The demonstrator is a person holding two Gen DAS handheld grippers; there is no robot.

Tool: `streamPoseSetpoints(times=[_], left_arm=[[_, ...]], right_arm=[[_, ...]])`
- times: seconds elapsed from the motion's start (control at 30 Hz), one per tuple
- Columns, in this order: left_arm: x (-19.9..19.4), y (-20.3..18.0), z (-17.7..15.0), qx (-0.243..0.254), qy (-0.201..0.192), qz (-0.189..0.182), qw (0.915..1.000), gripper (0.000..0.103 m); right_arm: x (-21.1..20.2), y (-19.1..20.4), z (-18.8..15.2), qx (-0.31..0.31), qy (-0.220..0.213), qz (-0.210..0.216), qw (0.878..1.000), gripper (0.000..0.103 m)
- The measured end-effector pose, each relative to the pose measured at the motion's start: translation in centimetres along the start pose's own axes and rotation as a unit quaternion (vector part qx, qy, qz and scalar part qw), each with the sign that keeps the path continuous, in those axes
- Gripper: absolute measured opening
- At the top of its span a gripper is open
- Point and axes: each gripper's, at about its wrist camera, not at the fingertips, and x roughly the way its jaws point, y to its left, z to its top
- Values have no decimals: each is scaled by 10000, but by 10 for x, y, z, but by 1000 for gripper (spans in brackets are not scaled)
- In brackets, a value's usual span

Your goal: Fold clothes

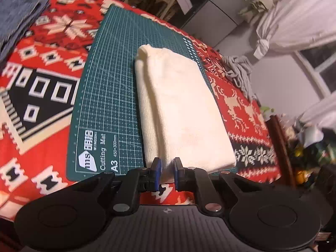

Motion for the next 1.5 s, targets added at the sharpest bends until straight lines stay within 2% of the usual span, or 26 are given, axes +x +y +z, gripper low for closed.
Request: streamPoseSetpoints(times=[0.03, 0.13, 0.27, 0.43, 0.53, 0.57, 0.6, 0.7, 0.8, 0.93, 1.0, 1.03, 1.07, 1.1, 1.2, 1.3, 1.4, 1.47, 1.5], left_arm=[[0, 3, 0, -94, 6, -64, 9999, 12], [-1, 7, 1, -325, 7, -195, 9993, 9], [-1, 13, 1, -598, 33, -321, 9977, 7], [-2, 21, 0, -937, 68, -474, 9944, 7], [-1, 24, 0, -1051, 96, -497, 9932, 7], [-2, 23, 0, -1051, 97, -487, 9932, 7], [-2, 23, 1, -1048, 97, -488, 9933, 7], [-4, 23, 2, -1079, 106, -521, 9927, 7], [-5, 24, 3, -1127, 122, -564, 9920, 7], [-5, 25, 4, -1186, 153, -583, 9911, 7], [-4, 25, 4, -1223, 166, -613, 9905, 7], [-5, 26, 4, -1241, 163, -664, 9899, 7], [-6, 27, 3, -1263, 148, -677, 9896, 8], [-7, 28, 3, -1288, 131, -675, 9893, 10], [-8, 34, 1, -1501, 139, -865, 9848, 28], [-5, 42, -3, -1789, 162, -1145, 9770, 29], [-1, 51, -7, -2066, 134, -1398, 9683, 29], [2, 57, -10, -2201, 110, -1594, 9623, 18], [2, 58, -11, -2244, 88, -1683, 9598, 10]], right_arm=[[-2, -5, -1, 234, -51, 125, 9996, 12], [-3, -26, -8, 1134, -295, 446, 9921, 21], [4, -51, -17, 2276, -536, 977, 9673, 22], [24, -69, -34, 3534, -635, 1844, 9149, 27], [42, -76, -45, 4309, -640, 2310, 8700, 30], [48, -77, -48, 4487, -630, 2401, 8585, 31], [55, -78, -51, 4647, -616, 2476, 8479, 31], [68, -78, -57, 4943, -602, 2596, 8274, 31], [77, -76, -59, 5044, -554, 2582, 8221, 31], [83, -77, -61, 5149, -812, 2649, 8113, 31], [89, -76, -58, 5135, -798, 2675, 8114, 30], [93, -75, -56, 5103, -742, 2669, 8142, 28], [96, -73, -54, 5065, -678, 2660, 8174, 14], [99, -72, -52, 5058, -664, 2664, 8178, 7], [104, -68, -48, 5058, -655, 2687, 8171, 6], [107, -72, -50, 5236, -662, 2839, 8006, 6], [113, -70, -49, 5468, -653, 3034, 7776, 5], [120, -70, -50, 5587, -638, 3129, 7654, 5], [122, -71, -50, 5601, -618, 3121, 7649, 5]])
